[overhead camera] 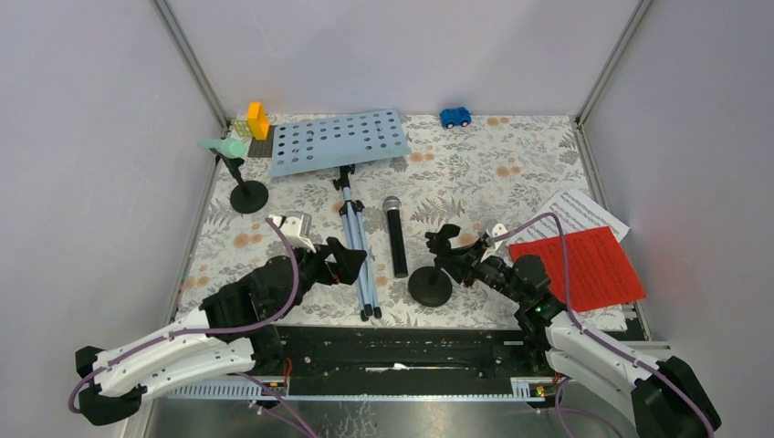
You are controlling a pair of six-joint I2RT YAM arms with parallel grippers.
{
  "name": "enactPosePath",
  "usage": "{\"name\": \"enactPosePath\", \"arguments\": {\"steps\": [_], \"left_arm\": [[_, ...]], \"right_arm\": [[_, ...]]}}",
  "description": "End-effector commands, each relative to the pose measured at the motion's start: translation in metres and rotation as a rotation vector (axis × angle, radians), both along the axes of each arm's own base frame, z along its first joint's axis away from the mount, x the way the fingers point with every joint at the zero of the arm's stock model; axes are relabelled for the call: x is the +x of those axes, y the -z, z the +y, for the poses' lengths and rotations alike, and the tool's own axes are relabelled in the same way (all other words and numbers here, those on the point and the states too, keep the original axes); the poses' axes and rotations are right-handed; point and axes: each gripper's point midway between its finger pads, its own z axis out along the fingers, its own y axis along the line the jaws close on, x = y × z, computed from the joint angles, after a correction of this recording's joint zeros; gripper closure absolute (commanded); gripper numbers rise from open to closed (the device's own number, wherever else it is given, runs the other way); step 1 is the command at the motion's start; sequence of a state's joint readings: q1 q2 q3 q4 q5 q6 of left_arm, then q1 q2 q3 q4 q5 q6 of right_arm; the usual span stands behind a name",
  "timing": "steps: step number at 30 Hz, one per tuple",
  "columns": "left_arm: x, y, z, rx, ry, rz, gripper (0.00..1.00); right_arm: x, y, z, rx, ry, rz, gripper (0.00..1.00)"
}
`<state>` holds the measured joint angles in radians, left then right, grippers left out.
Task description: Pack up the instrument practice props
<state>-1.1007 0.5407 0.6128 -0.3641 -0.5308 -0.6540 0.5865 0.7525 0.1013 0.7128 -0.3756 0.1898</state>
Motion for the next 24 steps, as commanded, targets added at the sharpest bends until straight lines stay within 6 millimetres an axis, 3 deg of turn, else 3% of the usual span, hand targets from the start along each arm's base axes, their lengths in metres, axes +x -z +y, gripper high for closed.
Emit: {"name": "enactPosePath", "arguments": {"steps": [1,5,12,17,18,24], "left_arm": [[0.002,-0.014,-0.004,-0.040,0.003,-0.031,0.01],[0.003,-0.013,-0.007,-0.036,0.009,-0.035,0.01],[0.004,-0.013,-0.015,-0.010,0.033,-0.034,0.01],[0.002,-0.010,-0.016,-0.015,0.029,-0.002,0.01],[0.002,-0.009,-0.015,-0.022,0.028,0.003,0.01],[-0.001,-0.001,-0.013,-0.077,0.010,0.041,0.01]], "right_arm": [[0.016,-0.041,-0.008,0.085,0.101,-0.160,0.83],[0.042,-0.054,-0.030,0.046,0.279,-0.204,1.00],[0.114,-0.076,-0.078,-0.096,0.684,-0.260,1.00],[0.173,-0.091,-0.094,-0.111,0.808,-0.270,1.00],[0.188,-0.083,-0.099,-0.132,0.832,-0.250,1.00],[0.270,-0.074,-0.147,-0.026,0.939,-0.228,1.00]]}}
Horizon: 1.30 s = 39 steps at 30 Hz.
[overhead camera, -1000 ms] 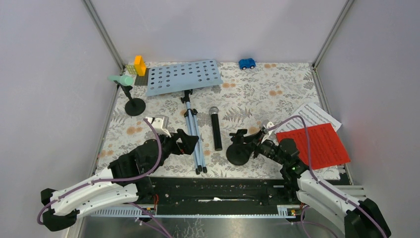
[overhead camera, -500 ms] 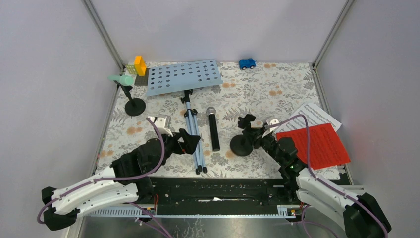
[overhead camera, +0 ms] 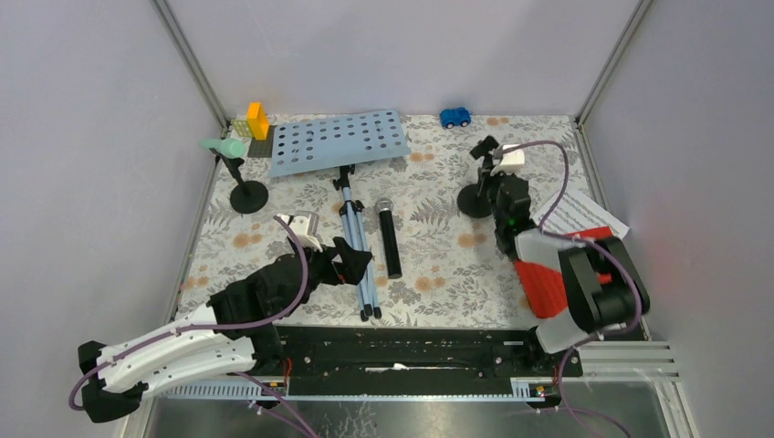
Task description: Pack up the instrument practice props
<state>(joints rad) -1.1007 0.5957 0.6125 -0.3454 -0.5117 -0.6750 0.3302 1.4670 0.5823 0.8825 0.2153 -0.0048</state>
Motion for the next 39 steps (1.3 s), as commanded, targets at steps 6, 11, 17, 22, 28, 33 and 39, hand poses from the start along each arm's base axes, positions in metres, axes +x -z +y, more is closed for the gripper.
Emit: {"name": "enactPosePath", "arguments": {"steps": [6,11,17,22,28,33,39], "left_arm": [[-0.004,0.004,-0.003,-0.089,-0.019,0.052,0.01],[-0.004,0.017,0.002,-0.069,-0.048,0.084,0.01],[0.003,0.029,0.008,-0.033,-0.107,0.090,0.01],[0.014,0.051,0.010,0.060,-0.190,0.128,0.01],[0.057,0.068,0.031,0.158,-0.413,0.121,0.01],[0.124,0.072,0.085,0.014,-0.548,0.182,0.01],[0.150,0.026,0.140,-0.003,-0.728,0.065,0.01]], "right_arm": [[0.107,-0.047,-0.066,0.020,0.168,-0.267,0.98],[0.103,-0.034,-0.073,0.024,0.159,-0.276,0.41],[0.069,-0.023,-0.068,0.113,0.128,-0.197,0.13],[0.018,-0.010,-0.059,0.248,0.088,-0.105,0.02],[-0.050,0.023,-0.022,0.376,-0.062,0.016,0.00],[-0.089,0.028,0.017,0.394,-0.220,0.110,0.00],[-0.123,0.018,0.038,0.396,-0.326,0.117,0.00]]}}
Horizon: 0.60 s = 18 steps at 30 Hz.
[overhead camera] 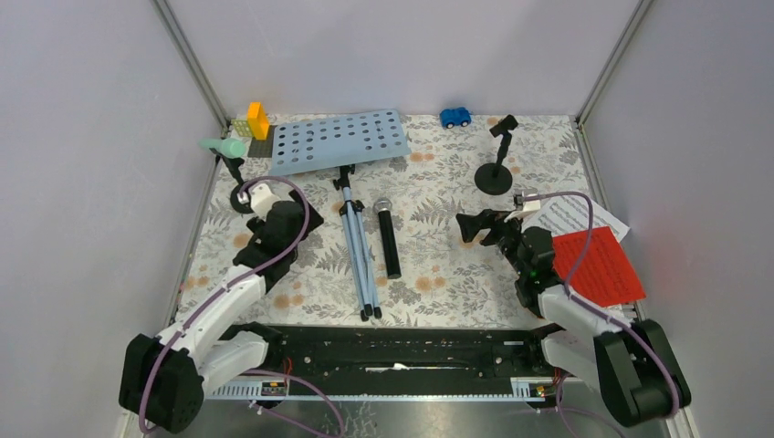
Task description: Pack up the instrument practice props
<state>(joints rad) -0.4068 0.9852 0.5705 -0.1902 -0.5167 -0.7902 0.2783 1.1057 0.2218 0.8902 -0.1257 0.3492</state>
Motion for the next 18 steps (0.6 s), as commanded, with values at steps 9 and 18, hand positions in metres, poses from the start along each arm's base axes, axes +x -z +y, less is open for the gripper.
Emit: {"name": "enactPosePath", "arguments": {"steps": [9,18], "left_arm": [[-0.002,-0.190,0.037,-0.008,-0.114,-0.414,0.01],[0.004,-0.275,0.066,-0.030,-0.372,-0.387,0.01]], "right_arm": [[-0.035,-0.007,0.004,0.008,-0.048,0.025,0.00],[-0.029,0.020,0.000,0.106,0.069,0.321,0.00]]}}
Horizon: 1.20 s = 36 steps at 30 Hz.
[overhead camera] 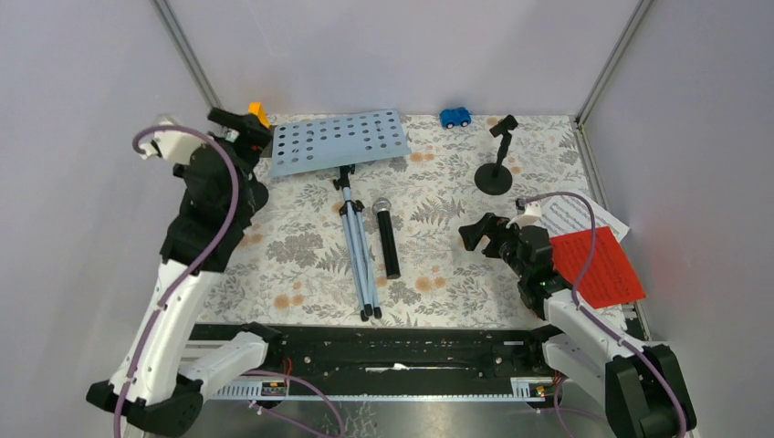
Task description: Pack up the instrument practice props
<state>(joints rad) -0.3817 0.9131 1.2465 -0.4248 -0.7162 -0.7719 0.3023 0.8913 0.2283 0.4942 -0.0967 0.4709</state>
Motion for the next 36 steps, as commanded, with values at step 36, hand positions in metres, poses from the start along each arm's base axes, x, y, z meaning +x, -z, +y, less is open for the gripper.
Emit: {"name": "enactPosePath", "arguments": {"steps": [36], "left_arm": [[0.034,0.006,0.050,0.170,-0.064,0.258,0.01]], "right_arm": [[-0.066,-0.067,0.186,-0.090,-0.702,-0.234,0.00]]}}
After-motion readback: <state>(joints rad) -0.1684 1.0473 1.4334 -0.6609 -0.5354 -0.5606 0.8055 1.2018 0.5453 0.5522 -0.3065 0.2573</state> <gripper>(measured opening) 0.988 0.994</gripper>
